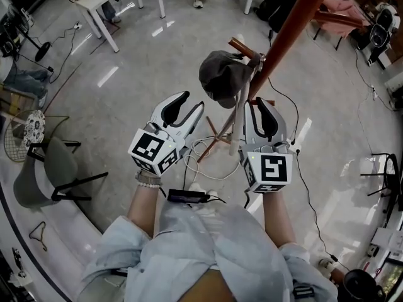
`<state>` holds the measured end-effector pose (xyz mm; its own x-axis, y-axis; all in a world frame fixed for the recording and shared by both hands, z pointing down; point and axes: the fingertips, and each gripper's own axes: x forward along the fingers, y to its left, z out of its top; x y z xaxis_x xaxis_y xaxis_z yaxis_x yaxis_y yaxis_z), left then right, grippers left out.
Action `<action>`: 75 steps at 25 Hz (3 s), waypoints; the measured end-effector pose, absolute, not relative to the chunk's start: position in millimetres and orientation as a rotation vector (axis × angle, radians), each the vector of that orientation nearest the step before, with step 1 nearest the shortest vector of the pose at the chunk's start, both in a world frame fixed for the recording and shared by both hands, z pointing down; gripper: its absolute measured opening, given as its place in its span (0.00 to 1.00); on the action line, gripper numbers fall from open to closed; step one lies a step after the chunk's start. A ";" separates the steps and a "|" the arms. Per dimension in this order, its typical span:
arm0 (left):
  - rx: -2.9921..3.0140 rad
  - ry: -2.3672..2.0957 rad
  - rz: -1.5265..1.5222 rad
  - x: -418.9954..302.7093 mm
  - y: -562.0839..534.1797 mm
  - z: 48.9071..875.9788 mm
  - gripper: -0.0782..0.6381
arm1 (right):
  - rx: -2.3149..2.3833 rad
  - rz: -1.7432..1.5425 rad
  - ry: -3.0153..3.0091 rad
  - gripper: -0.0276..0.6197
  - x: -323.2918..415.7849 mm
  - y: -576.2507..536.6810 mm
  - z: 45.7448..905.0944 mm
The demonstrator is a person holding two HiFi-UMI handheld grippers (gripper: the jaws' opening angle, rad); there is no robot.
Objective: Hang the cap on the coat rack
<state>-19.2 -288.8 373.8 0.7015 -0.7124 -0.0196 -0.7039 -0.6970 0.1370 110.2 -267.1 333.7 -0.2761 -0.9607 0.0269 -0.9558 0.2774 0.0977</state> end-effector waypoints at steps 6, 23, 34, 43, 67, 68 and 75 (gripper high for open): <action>2.809 -1.186 -0.160 -15.5 -273.4 351.2 0.32 | 1.859 -0.106 -2.460 0.15 118.4 -250.6 328.9; 2.905 -1.079 -0.302 4.0 -212.5 288.7 0.14 | 1.916 -0.244 -2.513 0.05 124.7 -194.4 269.6; 3.007 -1.028 -0.241 14.4 -186.3 284.6 0.11 | 1.878 -0.224 -2.508 0.05 127.8 -175.6 274.8; 3.016 -0.976 -0.225 21.0 -181.1 287.8 0.11 | 1.846 -0.222 -2.477 0.05 124.5 -171.8 279.6; 2.997 -0.984 -0.229 20.8 -190.7 292.0 0.11 | 1.819 -0.181 -2.469 0.05 120.5 -183.3 290.3; 2.997 -0.984 -0.230 20.9 -191.2 292.2 0.11 | 1.819 -0.180 -2.469 0.05 120.5 -183.8 290.7; 2.991 -0.988 -0.228 20.3 -191.3 293.2 0.11 | 1.818 -0.171 -2.470 0.05 121.1 -184.4 292.5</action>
